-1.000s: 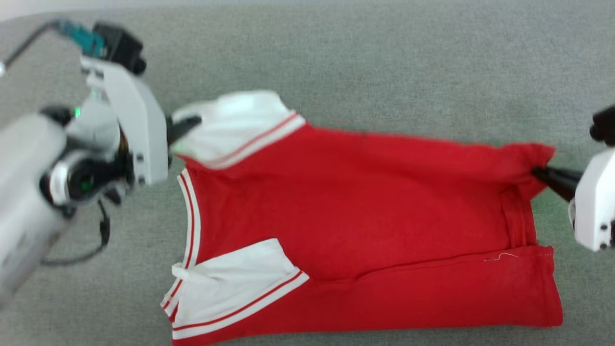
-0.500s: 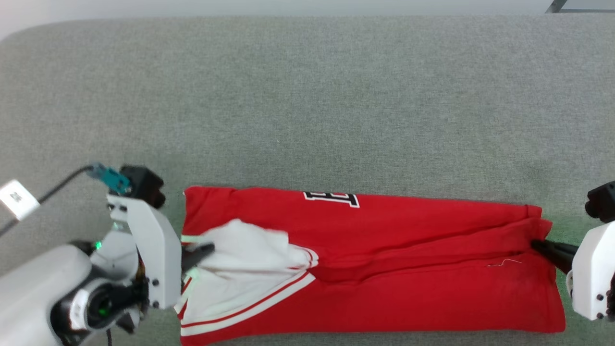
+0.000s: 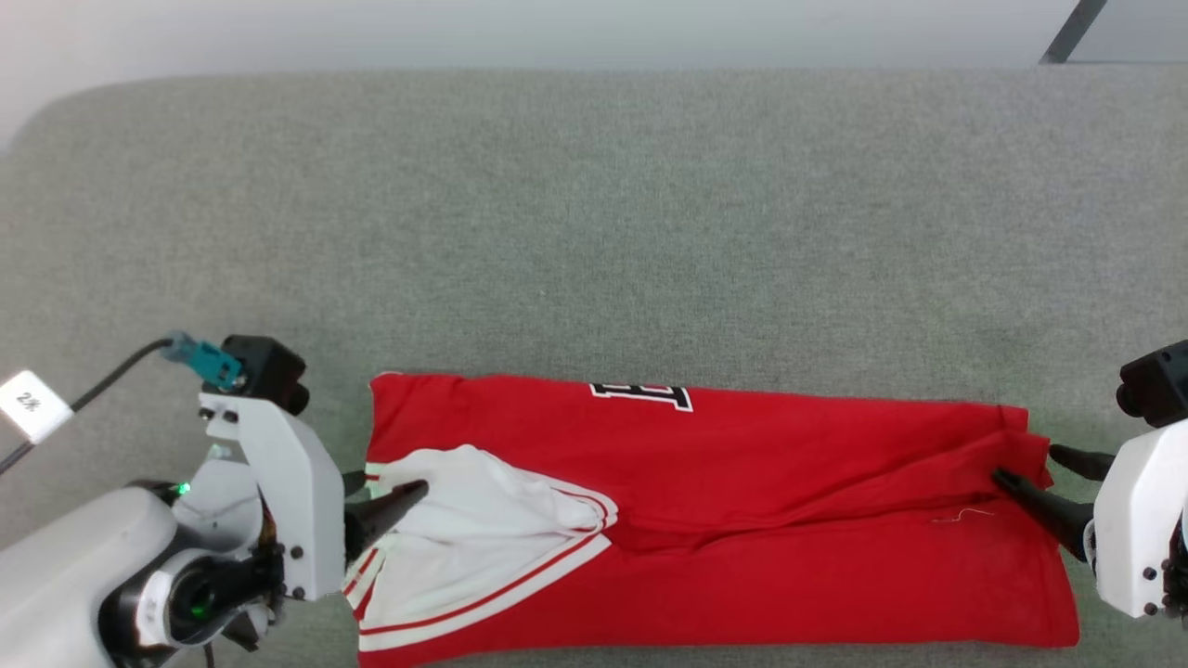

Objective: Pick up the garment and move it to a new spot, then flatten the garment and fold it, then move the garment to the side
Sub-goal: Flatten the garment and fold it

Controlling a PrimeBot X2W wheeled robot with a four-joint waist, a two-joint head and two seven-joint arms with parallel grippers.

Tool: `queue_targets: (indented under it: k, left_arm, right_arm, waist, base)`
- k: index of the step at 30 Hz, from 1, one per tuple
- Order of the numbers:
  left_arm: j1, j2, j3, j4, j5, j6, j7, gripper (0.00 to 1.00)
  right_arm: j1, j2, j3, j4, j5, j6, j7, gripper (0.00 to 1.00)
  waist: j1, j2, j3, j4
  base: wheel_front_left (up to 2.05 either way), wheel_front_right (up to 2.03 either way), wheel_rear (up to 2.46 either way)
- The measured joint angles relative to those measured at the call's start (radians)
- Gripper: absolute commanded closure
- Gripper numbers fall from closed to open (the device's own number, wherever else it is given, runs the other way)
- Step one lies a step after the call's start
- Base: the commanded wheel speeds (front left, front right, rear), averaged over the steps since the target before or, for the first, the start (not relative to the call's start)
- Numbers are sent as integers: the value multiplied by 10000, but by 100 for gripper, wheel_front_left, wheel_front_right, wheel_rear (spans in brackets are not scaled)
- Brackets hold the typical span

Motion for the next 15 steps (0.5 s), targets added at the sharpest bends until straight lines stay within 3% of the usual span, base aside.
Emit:
queue_targets:
  k: [6,15]
  left_arm:
    - [298,217,282,-316,-136,90,-660,0]
    - [1558,303,754,-322,433,-88,-3672,0]
  right_arm:
    - [267,90,-330,-276,13,0,174,0]
    - [1296,1009,-1386,-242,-456,0,-205,0]
  waist:
    - [0,0,-504,61]
    - [0,0,-1555,209]
  base:
    - [0,0,0]
    - [0,0,0]
